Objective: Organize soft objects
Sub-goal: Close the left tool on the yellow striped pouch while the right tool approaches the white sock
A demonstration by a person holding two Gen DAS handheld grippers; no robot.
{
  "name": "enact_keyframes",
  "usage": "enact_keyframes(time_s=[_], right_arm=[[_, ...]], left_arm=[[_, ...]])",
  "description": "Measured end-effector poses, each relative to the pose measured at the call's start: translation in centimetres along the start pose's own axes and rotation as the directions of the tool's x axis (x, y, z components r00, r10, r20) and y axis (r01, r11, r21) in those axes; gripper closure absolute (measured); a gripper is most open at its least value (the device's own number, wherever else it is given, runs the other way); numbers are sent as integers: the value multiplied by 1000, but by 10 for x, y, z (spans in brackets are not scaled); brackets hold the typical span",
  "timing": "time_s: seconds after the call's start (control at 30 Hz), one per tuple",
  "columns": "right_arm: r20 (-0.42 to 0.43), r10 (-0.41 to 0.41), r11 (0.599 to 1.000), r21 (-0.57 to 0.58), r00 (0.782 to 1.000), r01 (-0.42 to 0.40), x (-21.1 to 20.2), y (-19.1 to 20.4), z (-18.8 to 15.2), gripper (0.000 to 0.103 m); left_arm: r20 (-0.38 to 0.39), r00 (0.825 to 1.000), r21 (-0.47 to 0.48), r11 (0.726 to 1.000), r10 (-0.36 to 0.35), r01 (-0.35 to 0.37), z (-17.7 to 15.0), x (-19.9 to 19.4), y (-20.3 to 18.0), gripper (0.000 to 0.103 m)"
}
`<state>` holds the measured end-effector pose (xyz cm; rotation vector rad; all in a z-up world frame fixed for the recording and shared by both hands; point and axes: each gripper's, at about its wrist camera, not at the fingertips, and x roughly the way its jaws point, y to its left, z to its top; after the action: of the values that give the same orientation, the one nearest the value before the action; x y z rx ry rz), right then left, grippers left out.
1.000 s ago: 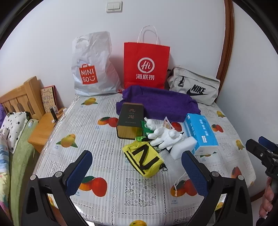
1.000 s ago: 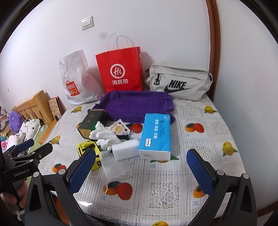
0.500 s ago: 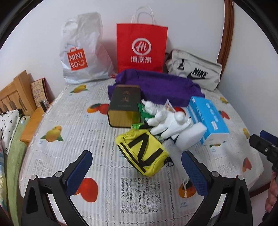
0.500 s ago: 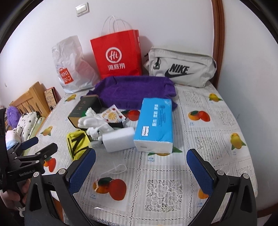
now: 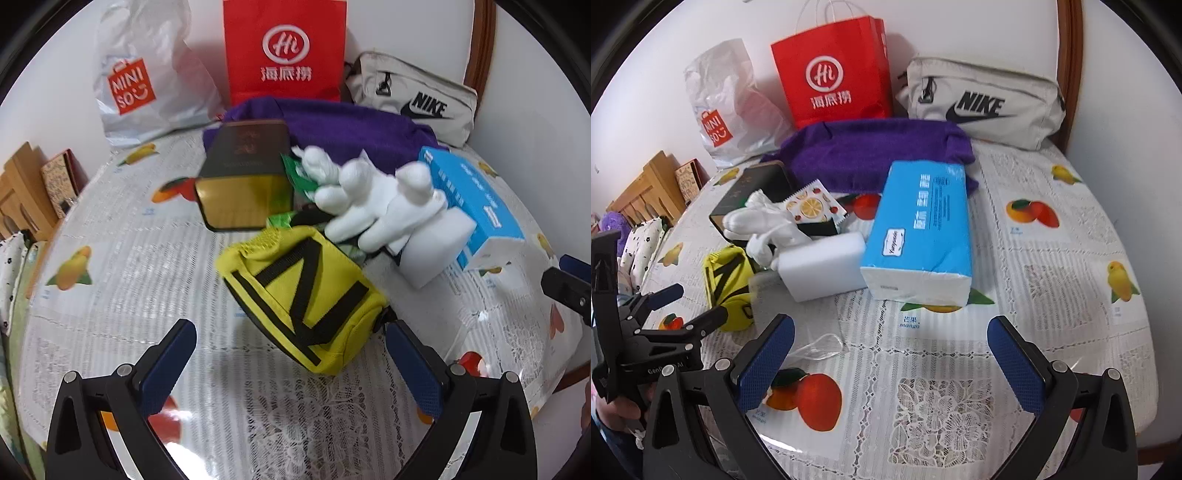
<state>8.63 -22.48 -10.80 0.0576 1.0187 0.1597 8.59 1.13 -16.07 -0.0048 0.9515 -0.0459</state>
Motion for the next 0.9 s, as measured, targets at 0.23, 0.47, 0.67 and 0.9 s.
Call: enact_keyframes(time_s=[0.23,0.47,0.67,0.9], right_arm=[[-39,0,1000,-7,999,-1,18,-1,1,0],[-58,6,1000,-17,998,-7,26,3,1,0],[-67,18,999,-40,998,-21,30,13,-2,0],[-46,50,997,-64,998,-53,28,27,0,0]], left_arm=[[-39,998,-25,999,-39,38,4,26,0,0],[-24,994,-19,995,-102,102,3,30,2,24],[-24,991,-23,991,-134,134,2,20,12,44],[4,989,-21,989,-149,149,0,5,24,57]])
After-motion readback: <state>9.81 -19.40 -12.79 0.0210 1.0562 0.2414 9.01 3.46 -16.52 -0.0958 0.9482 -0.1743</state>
